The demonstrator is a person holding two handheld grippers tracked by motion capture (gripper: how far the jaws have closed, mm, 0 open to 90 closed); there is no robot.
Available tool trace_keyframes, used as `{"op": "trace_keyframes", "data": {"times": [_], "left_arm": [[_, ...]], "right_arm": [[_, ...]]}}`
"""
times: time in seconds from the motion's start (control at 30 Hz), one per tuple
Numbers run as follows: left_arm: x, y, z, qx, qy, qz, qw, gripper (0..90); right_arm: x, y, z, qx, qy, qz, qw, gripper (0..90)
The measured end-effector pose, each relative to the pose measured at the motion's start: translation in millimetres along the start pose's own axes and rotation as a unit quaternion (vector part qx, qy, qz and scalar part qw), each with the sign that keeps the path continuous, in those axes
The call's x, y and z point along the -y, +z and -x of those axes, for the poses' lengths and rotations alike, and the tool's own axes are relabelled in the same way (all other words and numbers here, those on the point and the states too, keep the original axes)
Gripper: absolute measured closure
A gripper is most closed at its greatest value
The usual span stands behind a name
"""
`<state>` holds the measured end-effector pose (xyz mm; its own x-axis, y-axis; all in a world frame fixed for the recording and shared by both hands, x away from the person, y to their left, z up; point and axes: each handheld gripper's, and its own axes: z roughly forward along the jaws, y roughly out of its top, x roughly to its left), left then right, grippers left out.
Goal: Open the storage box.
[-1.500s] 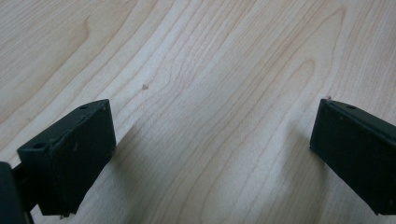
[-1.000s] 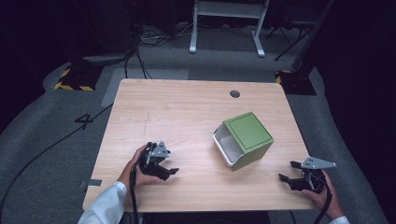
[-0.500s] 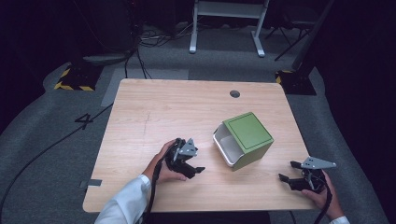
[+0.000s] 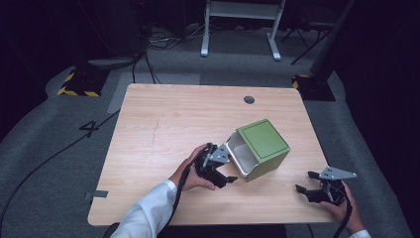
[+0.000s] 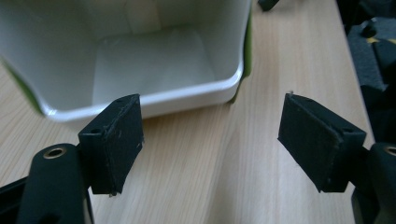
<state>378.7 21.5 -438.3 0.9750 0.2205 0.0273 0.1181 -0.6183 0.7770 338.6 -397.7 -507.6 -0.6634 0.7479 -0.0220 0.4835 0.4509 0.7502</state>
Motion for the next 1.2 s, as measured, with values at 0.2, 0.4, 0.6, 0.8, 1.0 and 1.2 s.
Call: {"op": "trace_keyframes", "data": {"times": [0.2,0.4,0.6,0.8,1.0,1.2], "left_arm": [[-14.7,19.8,3.8,0.026,0.013,-0.006,0.9996,20.8],[-20.5,39.4,7.4,0.045,0.028,-0.029,0.9982,20.8],[-18.7,55.4,3.9,0.051,0.025,-0.044,0.9974,21.0],[-16.7,55.2,0.6,0.053,0.019,-0.040,0.9976,25.0],[-9.4,52.5,-1.0,0.049,0.021,-0.069,0.9962,31.2],[3.0,39.3,-4.4,0.049,0.015,-0.083,0.9952,44.8]], "right_arm": [[0.1,-0.3,-0.8,0.001,-0.004,0.000,1.0000,19.0],[0.0,-0.1,-0.5,0.000,-0.002,0.000,1.0000,19.0],[0.1,-0.2,-0.7,0.001,-0.004,0.001,1.0000,18.9],[0.1,-0.2,-0.7,0.001,-0.004,0.001,1.0000,18.9],[0.2,-0.5,-1.3,0.004,-0.005,0.001,1.0000,18.9],[0.2,-0.4,-1.0,0.003,-0.005,0.001,1.0000,18.9]]}}
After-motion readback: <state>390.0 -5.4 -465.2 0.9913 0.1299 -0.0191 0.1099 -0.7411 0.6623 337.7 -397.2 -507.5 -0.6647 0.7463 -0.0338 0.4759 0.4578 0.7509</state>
